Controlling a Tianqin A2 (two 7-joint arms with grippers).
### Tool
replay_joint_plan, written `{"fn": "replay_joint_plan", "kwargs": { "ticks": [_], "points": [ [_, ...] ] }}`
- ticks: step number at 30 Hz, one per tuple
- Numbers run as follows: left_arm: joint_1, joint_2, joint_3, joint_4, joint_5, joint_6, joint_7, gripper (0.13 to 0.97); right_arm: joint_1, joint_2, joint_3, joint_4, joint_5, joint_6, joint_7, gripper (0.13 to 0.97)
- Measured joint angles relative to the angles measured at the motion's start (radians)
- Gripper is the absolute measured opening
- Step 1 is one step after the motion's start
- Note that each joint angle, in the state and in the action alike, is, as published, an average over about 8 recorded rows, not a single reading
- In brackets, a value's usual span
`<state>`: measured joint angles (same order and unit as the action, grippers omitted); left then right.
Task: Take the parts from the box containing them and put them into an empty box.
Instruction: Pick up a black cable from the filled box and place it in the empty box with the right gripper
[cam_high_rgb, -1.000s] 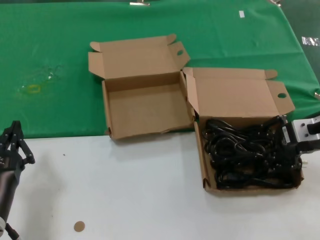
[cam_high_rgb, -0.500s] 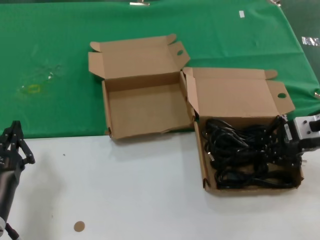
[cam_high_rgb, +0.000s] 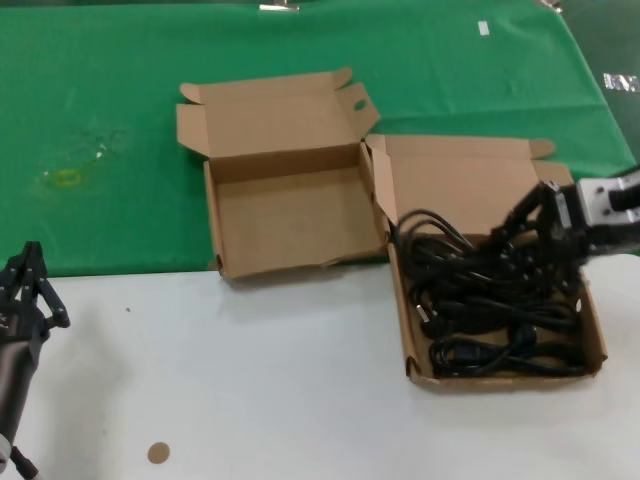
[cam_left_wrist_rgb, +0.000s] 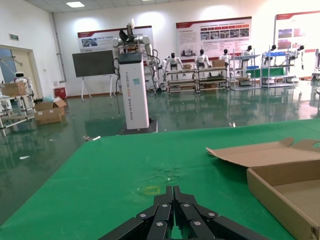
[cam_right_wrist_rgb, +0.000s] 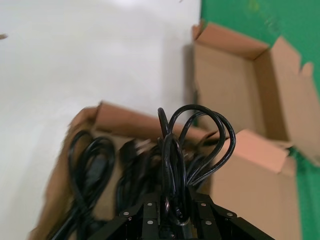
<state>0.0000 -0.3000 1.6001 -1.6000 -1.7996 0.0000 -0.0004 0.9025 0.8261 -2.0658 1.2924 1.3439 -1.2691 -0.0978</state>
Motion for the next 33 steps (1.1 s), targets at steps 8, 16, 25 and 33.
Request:
{"fn": "replay_joint_plan", "kwargs": {
  "ticks": [8,16,25,33],
  "points": [
    [0.000,0.000,0.000,0.000,0.000,0.000,0.000,0.152,0.074,-0.097,-0.023,0.002,-0.029,0.026,0.042,0.244],
    [0.000,0.000,0.000,0.000,0.000,0.000,0.000,0.152,0.117,-0.236,-0.067,-0.034,-0.077,0.096,0.070,0.243],
    [0.000,0.000,0.000,0.000,0.000,0.000,0.000,0.152,0.166,-0.395,-0.111,-0.149,-0.126,0.200,0.058,0.243],
    [0.000,0.000,0.000,0.000,0.000,0.000,0.000,0.152,0.193,-0.500,-0.134,-0.277,-0.154,0.291,0.019,0.242]
  ]
}}
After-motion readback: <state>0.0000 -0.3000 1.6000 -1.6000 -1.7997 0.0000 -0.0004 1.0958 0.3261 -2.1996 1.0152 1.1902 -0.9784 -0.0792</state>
